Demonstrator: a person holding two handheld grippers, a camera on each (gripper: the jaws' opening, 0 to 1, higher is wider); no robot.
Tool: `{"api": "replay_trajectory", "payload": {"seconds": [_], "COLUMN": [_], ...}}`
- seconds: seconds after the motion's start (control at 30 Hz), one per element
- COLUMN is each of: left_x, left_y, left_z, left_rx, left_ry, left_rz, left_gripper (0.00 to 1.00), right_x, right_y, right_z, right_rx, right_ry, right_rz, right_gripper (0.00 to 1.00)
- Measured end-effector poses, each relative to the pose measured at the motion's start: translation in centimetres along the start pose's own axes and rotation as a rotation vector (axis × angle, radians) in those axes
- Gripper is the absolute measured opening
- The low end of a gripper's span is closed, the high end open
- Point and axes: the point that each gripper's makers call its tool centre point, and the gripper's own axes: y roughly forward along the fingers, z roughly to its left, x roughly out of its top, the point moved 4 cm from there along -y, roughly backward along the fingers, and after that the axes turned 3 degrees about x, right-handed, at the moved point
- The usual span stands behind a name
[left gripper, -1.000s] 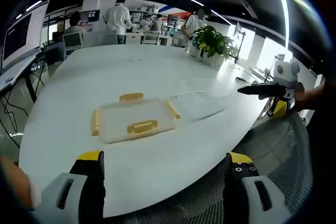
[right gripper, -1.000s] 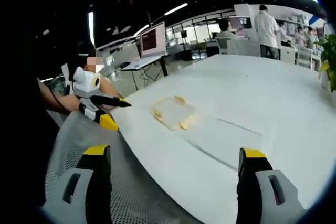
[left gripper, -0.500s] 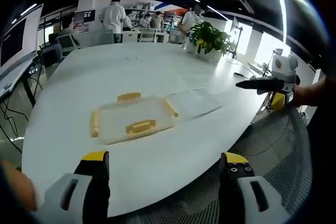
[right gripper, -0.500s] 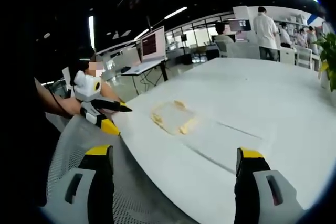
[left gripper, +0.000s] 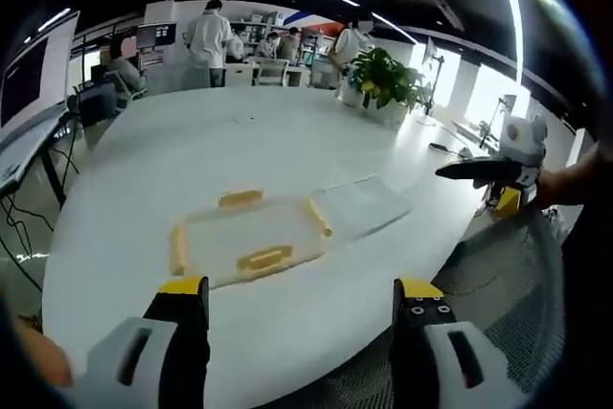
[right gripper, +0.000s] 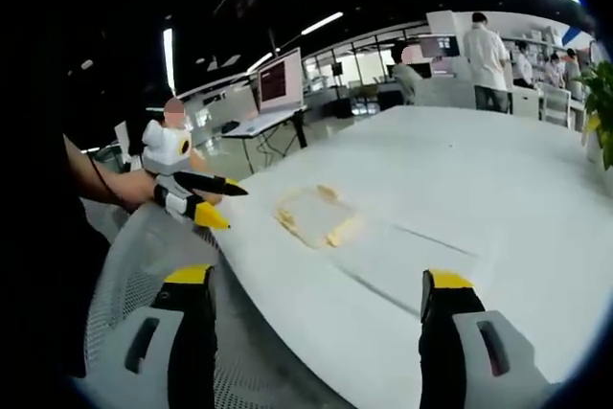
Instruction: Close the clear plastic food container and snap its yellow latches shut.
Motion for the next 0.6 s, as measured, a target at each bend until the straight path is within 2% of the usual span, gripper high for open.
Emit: {"api": "replay_trajectory", "payload": {"seconds": [0.07,0.1,0.23,0.3,0.53,0.6], "left_x": [0.2,0.1,-0.1,0.1,1.1,1.7], "left_y": [-0.1,-0.1,-0.1,-0.2,-1.0,-1.1], "left_z": [-0.3,-0.4,-0.3,-0.2,-0.4,-0.7], "left_rx": [0.0,-0.004,-0.005,-0.008,-0.013,-0.036], "left_ry": [0.033,0.039,0.01,-0.008,-0.019,-0.045], "left_rz": [0.0,0.005,0.01,-0.005,-0.008,-0.018], "left_gripper": [0.75,0.76,0.76,0.78,0.81,0.81], "right_x": [0.2,0.4,1.1,1.6,2.2,2.4], "right_y": [-0.1,-0.2,-0.7,-0.7,-0.4,-0.5], "right_z": [-0.1,-0.2,-0.9,-0.8,-0.3,-0.2], "right_rx": [-0.005,-0.003,-0.013,-0.01,0.001,0.007], "right_ry": [0.003,0.033,0.055,0.065,0.023,0.023], "right_rz": [-0.01,-0.027,-0.055,-0.077,-0.071,-0.079], "right_gripper": [0.85,0.84,0.83,0.83,0.84,0.84]}}
